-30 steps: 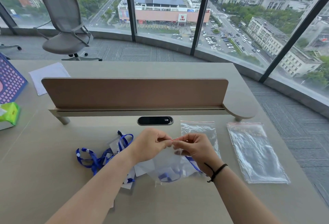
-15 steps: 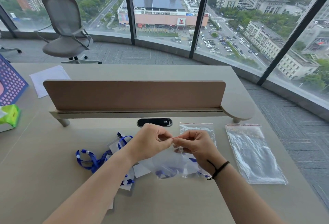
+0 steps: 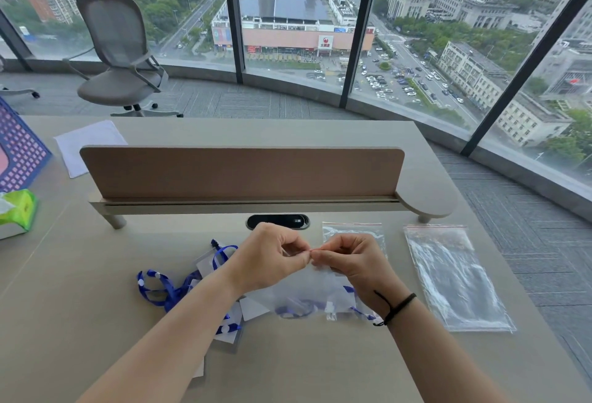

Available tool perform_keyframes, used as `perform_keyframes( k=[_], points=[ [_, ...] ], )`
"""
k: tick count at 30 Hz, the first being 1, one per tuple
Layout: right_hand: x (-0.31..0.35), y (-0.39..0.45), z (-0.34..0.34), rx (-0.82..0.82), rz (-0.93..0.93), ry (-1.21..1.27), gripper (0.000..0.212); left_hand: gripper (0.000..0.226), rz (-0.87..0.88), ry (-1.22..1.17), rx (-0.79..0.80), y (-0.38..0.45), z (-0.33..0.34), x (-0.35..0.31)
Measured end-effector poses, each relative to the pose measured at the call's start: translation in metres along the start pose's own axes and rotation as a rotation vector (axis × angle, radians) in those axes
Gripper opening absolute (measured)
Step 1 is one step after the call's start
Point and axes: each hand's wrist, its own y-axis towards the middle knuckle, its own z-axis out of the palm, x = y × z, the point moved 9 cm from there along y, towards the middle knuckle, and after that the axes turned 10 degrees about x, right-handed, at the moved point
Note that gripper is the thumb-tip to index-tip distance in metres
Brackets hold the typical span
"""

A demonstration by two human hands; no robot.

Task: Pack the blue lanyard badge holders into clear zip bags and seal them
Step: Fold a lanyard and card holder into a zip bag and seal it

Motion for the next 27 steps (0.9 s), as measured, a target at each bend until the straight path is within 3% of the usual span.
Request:
perform_keyframes(
  k=[16,20,24,27],
  points=[
    [-0.012,-0.018,-0.055,-0.146,-0.002,0.111,0.005,0.013,-0.291,0.036,0.023,-0.042,-0.032,0.080],
    [-0.018,-0.021,-0.063,-0.168,0.008,0.128,0.017,0.015,-0.314,0.041,0.001,-0.046,-0.035,0.087],
    [-0.023,-0.025,-0.070,-0.184,0.008,0.162,0.016,0.013,-0.303,-0.017,-0.029,-0.046,-0.031,0.085],
    [-0.028,-0.033,-0.076,-0.160,0.040,0.196,0.040,0.011,-0.317,-0.141,-0.014,-0.043,-0.026,0.085]
  ],
)
